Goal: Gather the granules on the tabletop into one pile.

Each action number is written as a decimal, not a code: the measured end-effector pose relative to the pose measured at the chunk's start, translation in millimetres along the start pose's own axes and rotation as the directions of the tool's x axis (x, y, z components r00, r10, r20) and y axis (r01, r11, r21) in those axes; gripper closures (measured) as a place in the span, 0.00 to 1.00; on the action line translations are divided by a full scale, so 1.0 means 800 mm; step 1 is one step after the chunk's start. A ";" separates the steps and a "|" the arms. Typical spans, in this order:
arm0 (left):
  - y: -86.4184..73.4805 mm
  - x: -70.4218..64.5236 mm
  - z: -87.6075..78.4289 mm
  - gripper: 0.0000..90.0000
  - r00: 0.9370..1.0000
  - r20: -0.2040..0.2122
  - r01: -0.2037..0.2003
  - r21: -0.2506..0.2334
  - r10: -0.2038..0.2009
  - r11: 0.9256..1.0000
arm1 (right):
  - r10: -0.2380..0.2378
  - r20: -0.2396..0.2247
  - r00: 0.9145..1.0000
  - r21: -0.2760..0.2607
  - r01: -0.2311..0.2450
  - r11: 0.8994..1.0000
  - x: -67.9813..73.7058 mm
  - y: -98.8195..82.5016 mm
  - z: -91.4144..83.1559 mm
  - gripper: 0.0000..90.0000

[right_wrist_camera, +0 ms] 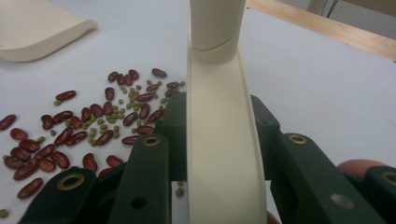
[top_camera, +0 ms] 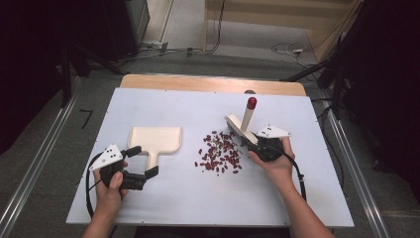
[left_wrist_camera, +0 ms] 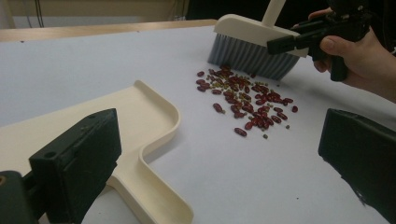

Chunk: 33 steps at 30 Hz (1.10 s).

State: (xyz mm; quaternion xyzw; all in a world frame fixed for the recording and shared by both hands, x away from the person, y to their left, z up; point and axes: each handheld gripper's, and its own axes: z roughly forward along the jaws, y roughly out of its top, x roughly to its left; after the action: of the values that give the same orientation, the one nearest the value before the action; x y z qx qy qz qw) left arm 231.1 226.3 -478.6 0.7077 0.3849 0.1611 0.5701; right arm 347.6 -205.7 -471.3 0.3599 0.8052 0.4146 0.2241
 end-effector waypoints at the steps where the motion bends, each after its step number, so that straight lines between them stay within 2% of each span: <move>1: 0.000 0.000 0.000 0.00 1.000 -0.001 0.001 0.001 -0.001 1.000 | 0.004 -0.006 1.000 0.000 -0.004 1.000 0.001 0.000 -0.001 0.73; 16: 0.002 -0.001 0.006 0.00 1.000 -0.006 -0.001 0.009 0.001 1.000 | -0.040 -0.059 0.997 0.009 0.041 0.999 0.035 0.003 -0.009 0.73; 20: 0.002 0.000 0.004 0.00 1.000 -0.008 0.001 0.005 -0.001 1.000 | -0.086 -0.028 0.996 0.006 0.086 0.996 0.045 0.005 -0.009 0.73; 25: 0.002 0.001 0.004 0.00 1.000 -0.012 0.002 0.003 -0.002 1.000 | -0.060 -0.031 0.998 -0.038 0.059 0.998 0.050 0.017 -0.026 0.73; 29: 0.002 0.001 0.005 0.00 1.000 -0.012 -0.002 0.011 0.002 1.000 | -0.046 -0.092 0.995 -0.066 0.040 0.997 0.074 0.028 -0.038 0.73; 33: 0.002 0.000 0.004 0.00 1.000 -0.013 0.001 0.005 -0.001 1.000 | -0.015 -0.181 0.983 -0.054 0.005 0.999 0.106 0.031 -0.038 0.73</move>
State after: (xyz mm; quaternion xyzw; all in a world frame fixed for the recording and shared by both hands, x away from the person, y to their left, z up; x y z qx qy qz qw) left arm 234.3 224.1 -478.3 0.7077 0.3893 0.1643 0.5662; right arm 282.9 -146.1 -439.4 0.3103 0.8127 0.4659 0.1615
